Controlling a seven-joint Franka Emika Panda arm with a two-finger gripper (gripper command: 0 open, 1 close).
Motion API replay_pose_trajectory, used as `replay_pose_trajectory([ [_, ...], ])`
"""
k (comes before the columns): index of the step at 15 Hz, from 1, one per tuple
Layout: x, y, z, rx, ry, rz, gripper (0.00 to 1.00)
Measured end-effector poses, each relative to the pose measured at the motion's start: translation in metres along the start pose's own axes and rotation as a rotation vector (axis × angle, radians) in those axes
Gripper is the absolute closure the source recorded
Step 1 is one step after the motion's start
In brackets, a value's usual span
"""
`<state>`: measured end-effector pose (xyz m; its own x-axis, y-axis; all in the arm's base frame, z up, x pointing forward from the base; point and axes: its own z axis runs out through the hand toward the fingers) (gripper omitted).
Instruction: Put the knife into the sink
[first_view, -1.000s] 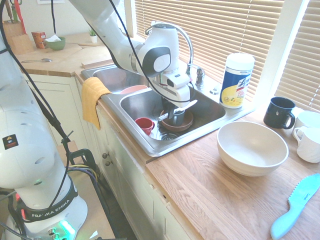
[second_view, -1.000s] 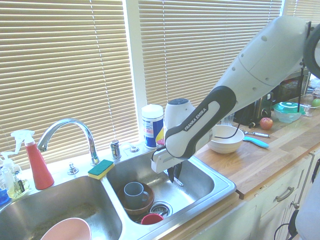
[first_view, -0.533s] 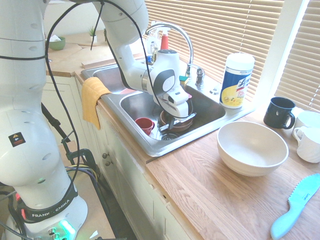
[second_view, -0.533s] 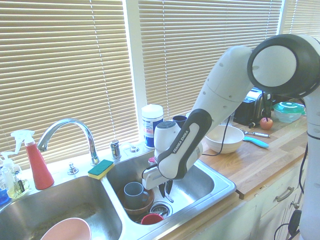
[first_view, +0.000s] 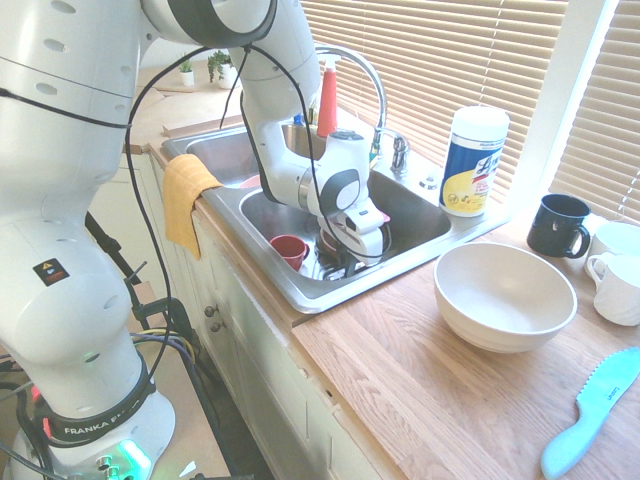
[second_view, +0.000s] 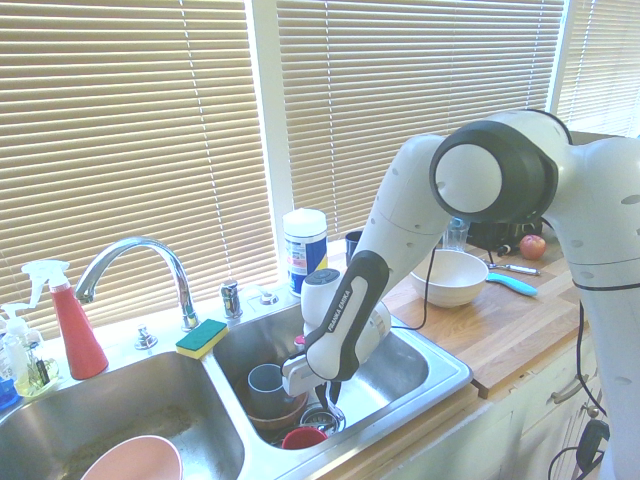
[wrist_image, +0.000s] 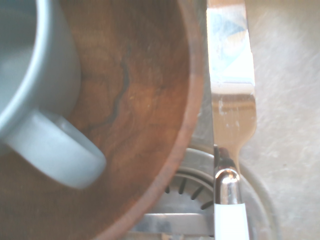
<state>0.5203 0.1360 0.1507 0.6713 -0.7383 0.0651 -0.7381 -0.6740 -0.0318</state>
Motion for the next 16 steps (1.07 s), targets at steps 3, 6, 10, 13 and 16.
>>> replay_pose_trajectory([
  [3, 0.002, -0.007, 0.001, 0.005, 0.002, 0.007, 0.0],
  [6, 0.002, -0.011, 0.002, -0.002, 0.0, 0.004, 0.0],
  [10, 0.006, -0.014, -0.001, -0.001, 0.002, 0.013, 0.0],
  [13, 0.009, -0.021, -0.037, -0.01, 0.006, 0.0, 0.0],
  [16, 0.012, -0.019, -0.125, -0.032, 0.019, -0.027, 0.0],
])
